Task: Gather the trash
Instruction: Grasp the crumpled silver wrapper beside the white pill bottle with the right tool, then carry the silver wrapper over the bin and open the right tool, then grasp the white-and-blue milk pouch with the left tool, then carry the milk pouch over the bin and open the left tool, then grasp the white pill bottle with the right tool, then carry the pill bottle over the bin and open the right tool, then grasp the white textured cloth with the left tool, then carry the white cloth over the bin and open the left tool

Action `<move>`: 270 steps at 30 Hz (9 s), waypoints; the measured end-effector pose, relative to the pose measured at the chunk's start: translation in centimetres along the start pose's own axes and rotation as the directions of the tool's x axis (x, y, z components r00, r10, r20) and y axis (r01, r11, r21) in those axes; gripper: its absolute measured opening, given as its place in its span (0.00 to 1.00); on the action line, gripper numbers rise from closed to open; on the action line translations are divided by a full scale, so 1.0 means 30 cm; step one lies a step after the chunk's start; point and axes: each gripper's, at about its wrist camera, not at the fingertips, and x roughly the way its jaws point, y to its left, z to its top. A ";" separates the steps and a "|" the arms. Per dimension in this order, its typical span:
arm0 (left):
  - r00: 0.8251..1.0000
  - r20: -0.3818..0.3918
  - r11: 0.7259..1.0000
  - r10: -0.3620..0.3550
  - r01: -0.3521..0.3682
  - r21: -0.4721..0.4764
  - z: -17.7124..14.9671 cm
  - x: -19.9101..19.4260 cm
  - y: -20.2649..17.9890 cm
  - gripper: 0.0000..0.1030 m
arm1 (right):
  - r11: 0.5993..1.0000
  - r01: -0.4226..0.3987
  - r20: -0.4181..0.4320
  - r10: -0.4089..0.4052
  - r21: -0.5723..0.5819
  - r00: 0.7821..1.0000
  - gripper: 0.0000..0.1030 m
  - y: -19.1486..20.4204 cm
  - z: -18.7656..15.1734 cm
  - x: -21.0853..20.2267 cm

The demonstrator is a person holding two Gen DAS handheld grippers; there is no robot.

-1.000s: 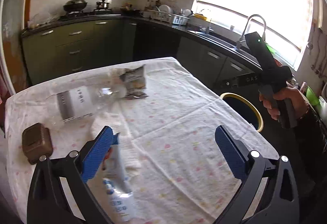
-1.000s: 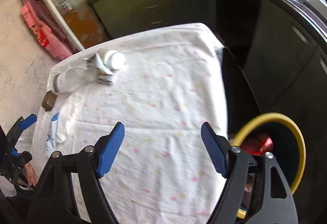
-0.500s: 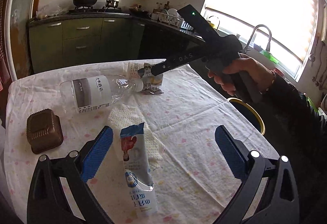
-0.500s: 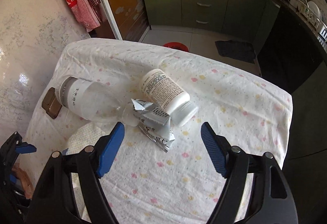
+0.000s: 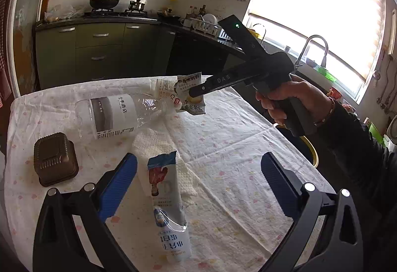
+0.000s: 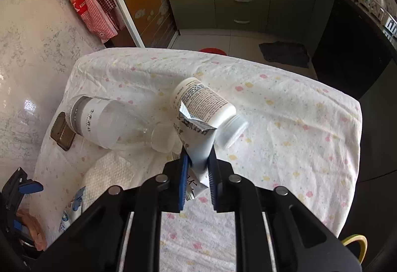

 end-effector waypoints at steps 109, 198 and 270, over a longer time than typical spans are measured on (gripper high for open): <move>0.922 -0.300 0.925 -0.244 0.314 0.214 0.168 0.468 -0.703 0.79 | 0.786 0.256 0.016 -0.319 0.563 0.947 0.58 -0.731 -1.017 -0.574; 0.958 -0.178 0.974 0.226 -0.217 0.066 -0.065 0.083 -0.171 0.95 | 0.705 0.192 -0.063 -0.205 0.683 0.977 0.83 -0.774 -0.806 -0.366; 0.857 -0.506 0.875 -0.098 0.316 0.367 0.099 1.067 -1.239 0.64 | 0.578 0.227 -0.002 -0.363 0.784 0.932 0.83 -0.861 -1.227 -0.773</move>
